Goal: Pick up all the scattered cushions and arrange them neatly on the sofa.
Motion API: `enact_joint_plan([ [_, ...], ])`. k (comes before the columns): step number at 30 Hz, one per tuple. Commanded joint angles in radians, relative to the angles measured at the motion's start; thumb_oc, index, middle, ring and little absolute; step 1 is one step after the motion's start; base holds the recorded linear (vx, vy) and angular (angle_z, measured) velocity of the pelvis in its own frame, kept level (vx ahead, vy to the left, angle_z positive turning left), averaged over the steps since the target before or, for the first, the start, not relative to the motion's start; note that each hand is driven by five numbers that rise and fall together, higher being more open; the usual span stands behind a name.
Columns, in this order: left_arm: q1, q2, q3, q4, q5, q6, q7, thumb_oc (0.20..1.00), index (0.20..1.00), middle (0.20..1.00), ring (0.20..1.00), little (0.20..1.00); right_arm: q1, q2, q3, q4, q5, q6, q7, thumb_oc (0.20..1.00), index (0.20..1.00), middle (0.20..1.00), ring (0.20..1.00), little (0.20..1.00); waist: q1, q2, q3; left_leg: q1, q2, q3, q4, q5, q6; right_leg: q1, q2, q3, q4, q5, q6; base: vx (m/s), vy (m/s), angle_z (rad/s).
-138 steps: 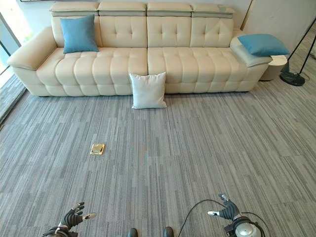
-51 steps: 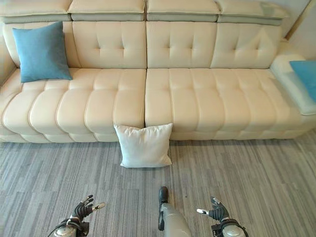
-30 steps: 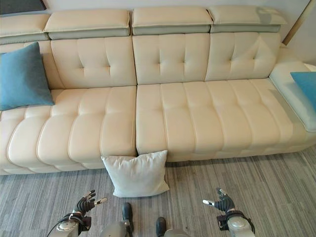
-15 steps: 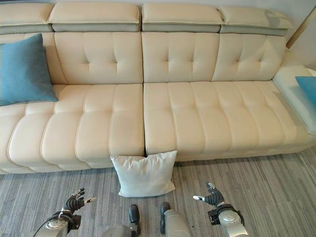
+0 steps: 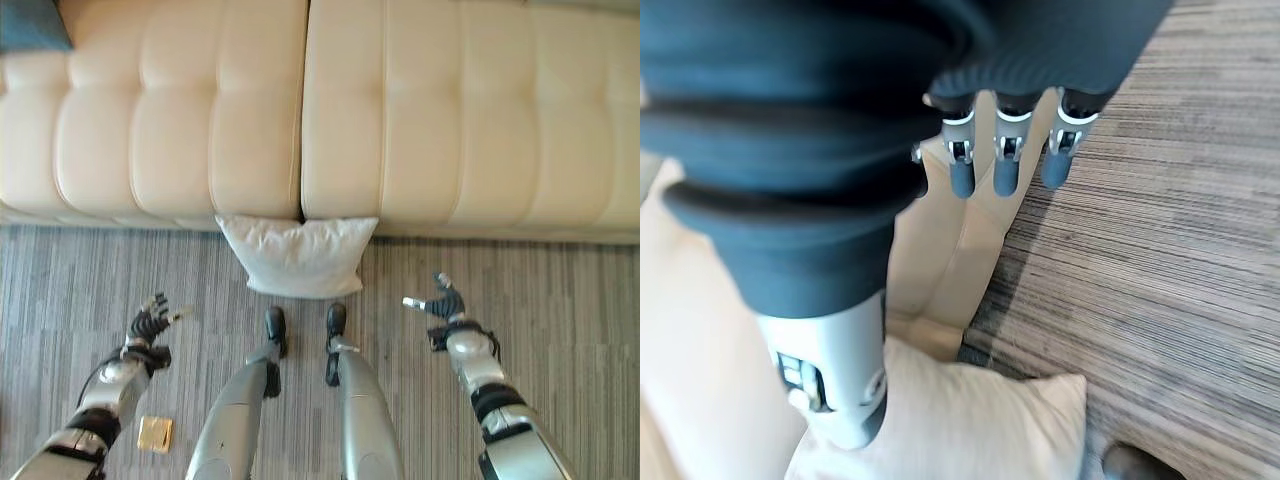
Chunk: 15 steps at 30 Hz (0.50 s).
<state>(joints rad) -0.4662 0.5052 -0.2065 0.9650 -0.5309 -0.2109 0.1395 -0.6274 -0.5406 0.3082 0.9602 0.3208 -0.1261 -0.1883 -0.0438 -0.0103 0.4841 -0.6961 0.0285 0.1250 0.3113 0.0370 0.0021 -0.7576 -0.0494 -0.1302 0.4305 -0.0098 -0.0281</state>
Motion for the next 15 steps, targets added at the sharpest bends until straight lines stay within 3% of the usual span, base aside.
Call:
enact_joint_plan([
  [1,-0.125,0.101,-0.010,0.072,-0.045,-0.046,0.055,1.000,1.000,1.000,1.000,1.000,-0.105,-0.035,0.060,0.095,0.119,-0.023,-0.064,1.000,1.000,1.000,1.000,1.000,-0.016,-0.003,-0.033,-0.154,0.015,0.030,0.201,-0.149,-0.025,-0.132,-0.026,0.046,0.069,-0.035,0.101,-0.13,0.004,-0.02],
  [8,-0.408,0.170,-0.116,0.138,-0.076,-0.044,0.079,1.000,1.000,1.000,1.000,1.000,-0.436,-0.016,0.155,0.208,0.203,-0.022,-0.120,1.000,1.000,1.000,1.000,1.000,-0.011,0.025,-0.016,-0.496,0.021,0.006,0.422,-0.189,-0.018,-0.443,-0.031,0.059,0.275,-0.083,0.086,-0.03,-0.017,-0.05],
  [9,-0.408,0.170,-0.116,0.138,-0.077,-0.044,0.079,1.000,1.000,1.000,1.000,1.000,-0.437,-0.016,0.155,0.208,0.203,-0.023,-0.120,1.000,1.000,1.000,1.000,1.000,-0.011,0.025,-0.017,-0.499,0.021,0.006,0.423,-0.189,-0.018,-0.445,-0.031,0.059,0.276,-0.083,0.086,0.00,-0.015,0.08],
  [15,-0.633,0.132,-0.256,0.131,-0.065,-0.050,0.095,1.000,1.000,1.000,1.000,1.000,-0.628,0.129,0.290,0.148,0.223,-0.055,-0.147,1.000,1.000,1.000,1.000,1.000,0.017,0.042,-0.035,-0.647,-0.001,0.007,0.530,-0.213,0.000,-0.598,-0.025,0.070,0.391,-0.111,0.070,0.01,-0.003,0.06],
])
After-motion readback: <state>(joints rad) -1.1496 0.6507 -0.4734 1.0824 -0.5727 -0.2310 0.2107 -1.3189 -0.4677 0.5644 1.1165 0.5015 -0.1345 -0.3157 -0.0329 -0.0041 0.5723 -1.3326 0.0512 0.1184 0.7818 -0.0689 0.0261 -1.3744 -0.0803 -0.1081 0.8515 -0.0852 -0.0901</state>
